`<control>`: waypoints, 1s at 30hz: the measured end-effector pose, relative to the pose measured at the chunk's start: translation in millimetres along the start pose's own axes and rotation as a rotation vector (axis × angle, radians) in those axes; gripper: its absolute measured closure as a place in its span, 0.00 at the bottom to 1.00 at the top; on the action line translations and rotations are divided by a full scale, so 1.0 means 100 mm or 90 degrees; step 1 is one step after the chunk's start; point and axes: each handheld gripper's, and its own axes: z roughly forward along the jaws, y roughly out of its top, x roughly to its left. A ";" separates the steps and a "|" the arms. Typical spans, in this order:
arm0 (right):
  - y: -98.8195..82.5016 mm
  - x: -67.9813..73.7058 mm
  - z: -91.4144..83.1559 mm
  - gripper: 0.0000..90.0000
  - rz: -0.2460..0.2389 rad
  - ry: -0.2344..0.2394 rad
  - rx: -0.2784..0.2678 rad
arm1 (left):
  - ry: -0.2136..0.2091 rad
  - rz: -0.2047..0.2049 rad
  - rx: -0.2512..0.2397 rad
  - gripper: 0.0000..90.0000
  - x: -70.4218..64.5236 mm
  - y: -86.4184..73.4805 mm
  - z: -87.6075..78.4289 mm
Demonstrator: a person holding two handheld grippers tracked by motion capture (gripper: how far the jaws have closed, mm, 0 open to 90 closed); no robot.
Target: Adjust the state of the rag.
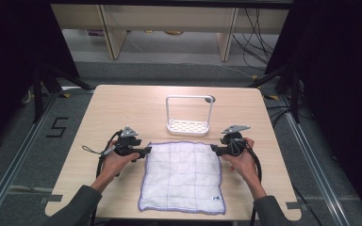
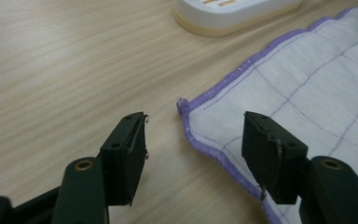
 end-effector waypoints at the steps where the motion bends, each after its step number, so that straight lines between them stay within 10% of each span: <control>1: 0.01 0.00 0.03 0.51 0.003 -0.002 0.008 | -0.006 0.003 0.010 0.45 0.01 0.01 0.03; 13: 0.08 0.03 0.22 0.54 -0.002 -0.016 0.029 | 0.000 0.047 0.033 0.58 -0.04 0.09 0.26; 23: 0.02 0.05 0.28 0.93 -0.019 0.018 0.026 | -0.017 0.094 0.019 0.92 -0.11 0.07 0.26; 30: 0.04 0.02 0.18 0.96 -0.025 0.026 0.009 | -0.017 0.089 0.009 0.94 -0.09 0.08 0.23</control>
